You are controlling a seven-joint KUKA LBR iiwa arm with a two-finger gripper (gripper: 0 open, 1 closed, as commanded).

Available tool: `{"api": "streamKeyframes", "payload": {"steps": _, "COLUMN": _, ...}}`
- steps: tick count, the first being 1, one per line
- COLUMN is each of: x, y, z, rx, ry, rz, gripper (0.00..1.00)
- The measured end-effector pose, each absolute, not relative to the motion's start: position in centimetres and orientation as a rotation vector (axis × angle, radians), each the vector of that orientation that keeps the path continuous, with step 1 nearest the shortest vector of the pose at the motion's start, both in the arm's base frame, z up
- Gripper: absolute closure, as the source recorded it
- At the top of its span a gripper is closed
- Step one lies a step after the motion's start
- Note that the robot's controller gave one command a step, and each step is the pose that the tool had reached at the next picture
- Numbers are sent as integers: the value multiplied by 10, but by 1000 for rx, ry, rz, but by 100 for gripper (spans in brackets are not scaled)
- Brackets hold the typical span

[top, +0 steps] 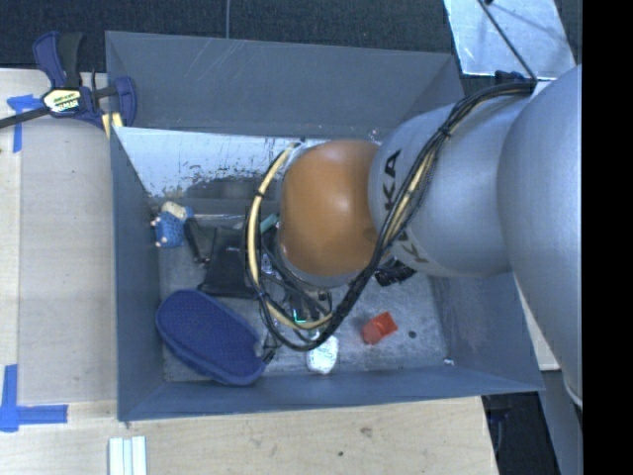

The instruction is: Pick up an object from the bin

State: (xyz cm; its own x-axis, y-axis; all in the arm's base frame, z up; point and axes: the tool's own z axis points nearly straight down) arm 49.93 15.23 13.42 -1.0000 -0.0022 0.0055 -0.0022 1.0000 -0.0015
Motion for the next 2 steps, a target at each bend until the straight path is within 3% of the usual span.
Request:
{"api": "streamKeyframes", "payload": {"steps": 1, "x": 548, "y": 146, "z": 85, "rx": -6, "ry": -3154, "rz": -9, "gripper": 0}}
{"api": "streamKeyframes", "payload": {"steps": 2, "x": 551, "y": 145, "z": 86, "rx": -12, "ry": -3163, "rz": -11, "gripper": 100}}
